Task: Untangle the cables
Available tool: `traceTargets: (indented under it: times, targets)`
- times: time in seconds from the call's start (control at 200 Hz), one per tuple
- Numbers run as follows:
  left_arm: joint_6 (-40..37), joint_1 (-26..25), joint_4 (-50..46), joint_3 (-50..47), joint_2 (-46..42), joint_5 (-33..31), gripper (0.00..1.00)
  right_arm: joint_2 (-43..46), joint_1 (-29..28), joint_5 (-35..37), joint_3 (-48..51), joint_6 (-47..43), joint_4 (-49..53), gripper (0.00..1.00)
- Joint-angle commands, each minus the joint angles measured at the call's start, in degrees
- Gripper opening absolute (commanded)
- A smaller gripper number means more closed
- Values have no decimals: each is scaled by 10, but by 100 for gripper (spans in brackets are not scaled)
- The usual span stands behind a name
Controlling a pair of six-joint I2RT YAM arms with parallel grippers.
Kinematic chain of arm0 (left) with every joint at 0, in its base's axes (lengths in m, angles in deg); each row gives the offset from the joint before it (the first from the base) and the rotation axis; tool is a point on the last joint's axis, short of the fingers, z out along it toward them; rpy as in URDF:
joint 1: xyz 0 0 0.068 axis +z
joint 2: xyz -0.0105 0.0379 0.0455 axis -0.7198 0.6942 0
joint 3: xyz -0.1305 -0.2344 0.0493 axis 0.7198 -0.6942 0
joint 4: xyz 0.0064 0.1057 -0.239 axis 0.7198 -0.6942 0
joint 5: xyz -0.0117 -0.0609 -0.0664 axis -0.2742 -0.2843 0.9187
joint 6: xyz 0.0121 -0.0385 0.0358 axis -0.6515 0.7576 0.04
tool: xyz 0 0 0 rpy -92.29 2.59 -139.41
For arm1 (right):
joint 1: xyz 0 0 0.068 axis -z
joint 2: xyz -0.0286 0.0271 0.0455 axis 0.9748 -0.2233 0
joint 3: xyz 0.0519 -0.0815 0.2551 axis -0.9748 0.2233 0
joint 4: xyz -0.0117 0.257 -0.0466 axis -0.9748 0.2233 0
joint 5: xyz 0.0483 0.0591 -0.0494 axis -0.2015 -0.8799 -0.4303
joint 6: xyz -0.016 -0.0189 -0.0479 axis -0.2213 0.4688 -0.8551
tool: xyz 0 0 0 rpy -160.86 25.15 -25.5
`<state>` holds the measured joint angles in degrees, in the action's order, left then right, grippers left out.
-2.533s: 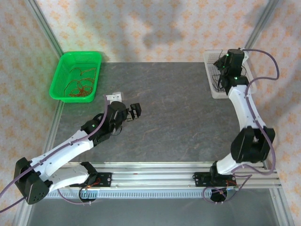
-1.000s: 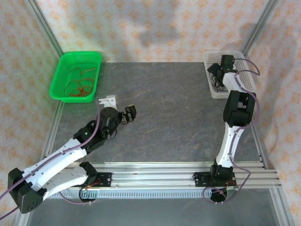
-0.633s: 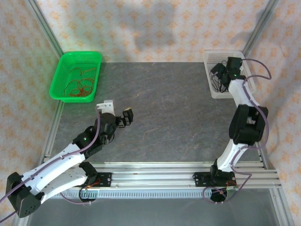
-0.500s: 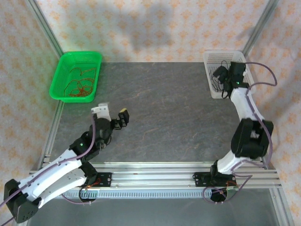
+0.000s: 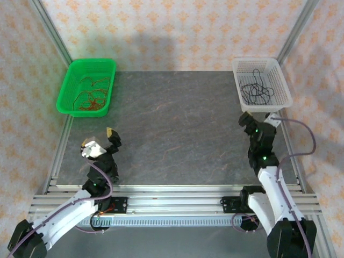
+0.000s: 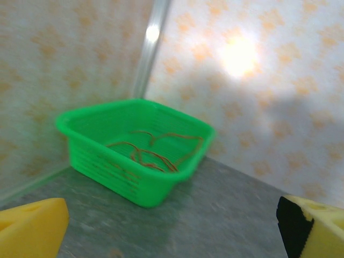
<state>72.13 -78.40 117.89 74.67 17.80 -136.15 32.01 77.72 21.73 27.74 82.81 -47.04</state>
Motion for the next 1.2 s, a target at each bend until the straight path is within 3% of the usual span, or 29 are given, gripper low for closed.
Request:
traceTargets:
  times: [0.0, 0.145, 0.33, 0.47, 0.556, 0.751, 0.891, 1.036, 1.061, 1.111, 1.161, 1.196]
  targets:
    - [-24, 63, 219, -76, 72, 6, 99, 35, -13, 29, 60, -43, -102, 100]
    - [-11, 155, 287, -87, 159, 24, 99, 50, -24, 45, 128, -60, -183, 100]
    - [36, 270, 327, -96, 248, 155, 99, 7, -49, 58, 192, -94, -331, 100]
    - [27, 285, 487, -96, 398, 251, 99, -76, -54, 60, 226, -107, -449, 100]
    - [13, 285, 590, -85, 507, 311, 99, -105, -55, 49, 217, -119, -471, 100]
    - [-22, 285, 591, -10, 631, 364, 99, -183, -55, 29, 244, -149, -637, 100]
    - [1, 301, 509, 20, 608, 357, 99, -283, -55, -5, 202, -173, -681, 100]
    - [28, 336, 410, 58, 592, 421, 99, -450, -53, -41, 151, -205, -764, 100]
    - [24, 337, 402, 64, 594, 432, 99, -459, -48, -43, 137, -199, -743, 100]
    - [20, 338, 366, 83, 594, 446, 99, -431, -22, -66, 88, -174, -597, 100]
    - [17, 337, 314, 106, 590, 451, 99, -450, -8, -87, 97, -162, -656, 100]
    - [17, 337, 313, 106, 590, 455, 99, -446, -8, -87, 95, -162, -642, 100]
